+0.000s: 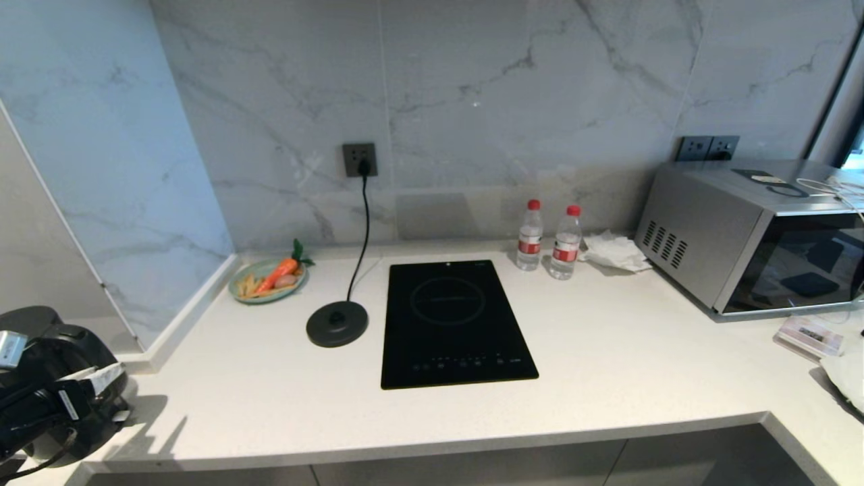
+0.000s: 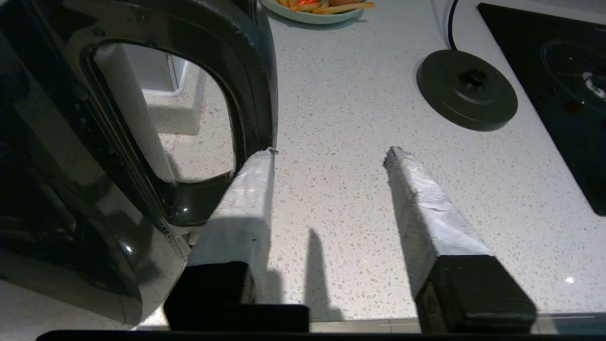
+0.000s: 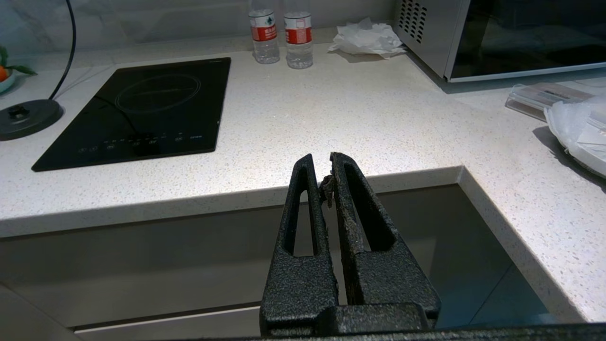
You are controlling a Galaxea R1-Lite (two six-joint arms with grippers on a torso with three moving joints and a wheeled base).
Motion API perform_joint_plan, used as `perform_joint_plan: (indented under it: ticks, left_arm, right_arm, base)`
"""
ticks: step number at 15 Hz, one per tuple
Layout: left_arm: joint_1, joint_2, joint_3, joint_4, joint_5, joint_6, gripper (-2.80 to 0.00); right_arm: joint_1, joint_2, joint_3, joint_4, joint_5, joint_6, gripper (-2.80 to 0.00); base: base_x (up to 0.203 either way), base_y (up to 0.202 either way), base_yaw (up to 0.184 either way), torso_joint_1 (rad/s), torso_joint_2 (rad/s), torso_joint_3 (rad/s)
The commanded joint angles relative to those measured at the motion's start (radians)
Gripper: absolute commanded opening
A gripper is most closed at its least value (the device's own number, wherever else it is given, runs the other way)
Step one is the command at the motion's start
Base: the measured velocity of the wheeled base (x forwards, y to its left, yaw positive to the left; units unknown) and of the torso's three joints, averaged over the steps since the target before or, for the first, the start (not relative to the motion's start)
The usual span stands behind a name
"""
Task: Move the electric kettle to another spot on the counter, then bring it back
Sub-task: Grab the kettle
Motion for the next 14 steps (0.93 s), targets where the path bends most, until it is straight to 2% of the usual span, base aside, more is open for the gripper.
perform_joint_plan:
  ticks: [1, 8, 11, 14]
  left_arm:
    - [0.005, 0.031, 0.0, -0.027, -0.005, 0.0, 0.0]
    - [0.012, 0.068, 0.001, -0.107, -0.006, -0.008, 0.0]
    - [-0.003, 0.076, -0.029, -0.109, -0.005, -0.012, 0.0]
    - [-0.016, 0.092, -0.067, -0.11, -0.005, -0.048, 0.0]
  right_arm:
    - [0.0, 0.0, 0.0, 0.0, 0.0, 0.0, -2.8]
    - [0.0, 0.0, 0.0, 0.0, 0.0, 0.0, -2.8]
    - [0.0, 0.0, 0.0, 0.0, 0.0, 0.0, -2.8]
    - [0.0, 0.0, 0.0, 0.0, 0.0, 0.0, -2.8]
  base:
    - [0.0, 0.0, 0.0, 0.0, 0.0, 0.0]
    - [0.0, 0.0, 0.0, 0.0, 0.0, 0.0]
    - [0.0, 0.0, 0.0, 0.0, 0.0, 0.0]
    - [0.0, 0.0, 0.0, 0.0, 0.0, 0.0]
